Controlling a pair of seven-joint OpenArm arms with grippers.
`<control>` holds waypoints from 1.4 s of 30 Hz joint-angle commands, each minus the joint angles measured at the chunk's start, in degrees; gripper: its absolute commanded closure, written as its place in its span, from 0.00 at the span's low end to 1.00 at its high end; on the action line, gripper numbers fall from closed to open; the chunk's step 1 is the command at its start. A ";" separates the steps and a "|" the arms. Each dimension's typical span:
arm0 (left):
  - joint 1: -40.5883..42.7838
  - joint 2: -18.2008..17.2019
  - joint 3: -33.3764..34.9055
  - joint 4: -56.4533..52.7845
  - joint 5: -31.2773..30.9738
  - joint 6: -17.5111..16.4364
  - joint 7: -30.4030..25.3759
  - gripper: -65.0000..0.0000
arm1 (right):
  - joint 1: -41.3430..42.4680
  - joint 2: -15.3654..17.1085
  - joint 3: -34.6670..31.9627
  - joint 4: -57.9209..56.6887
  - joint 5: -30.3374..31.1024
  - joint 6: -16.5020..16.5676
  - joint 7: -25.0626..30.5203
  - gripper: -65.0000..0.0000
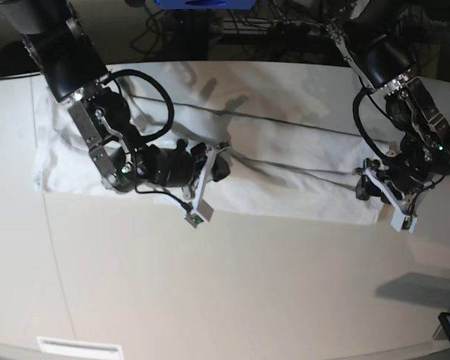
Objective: Fold the T-shirt properly
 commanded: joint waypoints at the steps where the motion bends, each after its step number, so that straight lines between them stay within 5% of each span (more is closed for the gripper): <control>1: -1.17 -1.04 -0.54 0.80 -0.32 -0.06 -0.66 0.35 | 1.21 -0.06 0.32 1.05 0.44 0.18 1.01 0.96; 5: -2.31 -1.04 -0.98 0.80 -0.32 -0.06 -0.66 0.12 | 0.50 0.11 0.40 1.05 0.35 0.18 1.01 0.96; 12: -4.86 2.04 -9.06 -3.42 0.12 -0.01 -0.66 0.12 | -0.29 0.11 0.40 1.05 0.35 0.18 1.01 0.96; 15: -6.18 3.36 -14.51 -10.71 -0.32 4.12 -0.66 0.12 | -0.38 0.11 0.40 1.05 0.53 0.18 1.01 0.96; 19: -6.36 4.94 -18.91 -13.53 -1.55 4.47 -0.66 0.12 | -0.46 0.20 0.40 1.05 0.44 0.18 1.01 0.96; 29: -5.74 4.59 -17.24 -13.26 -18.25 12.30 -0.66 0.12 | -1.08 0.29 0.32 0.78 0.18 0.18 1.01 0.96; 42: -0.56 4.76 -17.24 -3.15 -20.01 14.14 -0.66 0.12 | -0.82 1.96 0.40 0.61 0.18 0.18 1.45 0.96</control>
